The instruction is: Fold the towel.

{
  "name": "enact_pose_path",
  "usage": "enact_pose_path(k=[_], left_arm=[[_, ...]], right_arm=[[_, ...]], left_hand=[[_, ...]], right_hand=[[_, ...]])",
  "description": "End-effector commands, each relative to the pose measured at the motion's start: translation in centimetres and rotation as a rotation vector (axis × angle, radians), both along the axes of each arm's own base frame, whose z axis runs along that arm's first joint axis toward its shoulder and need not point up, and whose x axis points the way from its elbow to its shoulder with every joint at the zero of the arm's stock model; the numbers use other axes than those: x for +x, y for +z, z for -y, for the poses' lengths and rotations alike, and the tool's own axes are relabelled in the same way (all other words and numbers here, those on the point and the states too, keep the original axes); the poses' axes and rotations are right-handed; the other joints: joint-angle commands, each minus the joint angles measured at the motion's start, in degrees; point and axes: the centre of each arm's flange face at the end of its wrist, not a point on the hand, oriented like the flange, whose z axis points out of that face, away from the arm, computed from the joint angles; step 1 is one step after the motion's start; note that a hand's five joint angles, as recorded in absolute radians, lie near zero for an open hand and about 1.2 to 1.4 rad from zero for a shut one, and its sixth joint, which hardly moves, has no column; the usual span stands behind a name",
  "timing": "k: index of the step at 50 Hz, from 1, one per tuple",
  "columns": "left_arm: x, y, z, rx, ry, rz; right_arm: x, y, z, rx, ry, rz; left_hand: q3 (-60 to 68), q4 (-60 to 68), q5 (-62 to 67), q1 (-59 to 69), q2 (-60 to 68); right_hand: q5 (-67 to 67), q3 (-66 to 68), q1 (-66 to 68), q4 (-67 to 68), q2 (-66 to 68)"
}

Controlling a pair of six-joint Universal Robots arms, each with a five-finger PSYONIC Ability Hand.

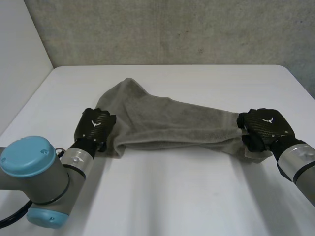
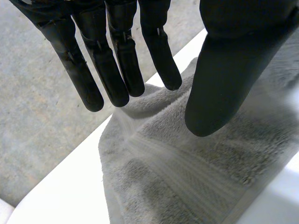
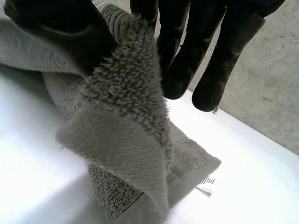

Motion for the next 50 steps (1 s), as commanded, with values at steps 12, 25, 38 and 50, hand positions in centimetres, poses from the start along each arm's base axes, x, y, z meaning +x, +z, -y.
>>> enact_pose_path(k=[12,25,38,50], left_arm=[[0.2,1.1,0.8,-0.02,0.012,-0.017],[1.4,1.2,-0.3,0.17,-0.124,0.02],[1.8,-0.3,2.0,0.224,-0.114,0.023],[2.1,-1.4,3.3,0.245,-0.094,0.03]], right_arm=[[-2.6,1.2,1.6,-0.022,-0.098,0.004],[-5.6,0.5,4.7,-0.006,-0.193,0.003],[-5.6,-1.5,5.5,0.056,-0.192,-0.008],[-5.6,-1.7,5.4,0.063,-0.191,-0.005]], left_hand=[[-9.23,-9.17,-9.14,-9.29,-9.19],[-34.46,-34.4,-34.37,-34.52,-34.42],[-31.1,-31.04,-31.01,-31.16,-31.06],[-31.27,-31.21,-31.18,-31.33,-31.23]], right_hand=[[3.02,3.42,4.07,3.87,4.05],[3.02,3.42,4.07,3.87,4.05],[3.02,3.42,4.07,3.87,4.05],[3.02,3.42,4.07,3.87,4.05]])
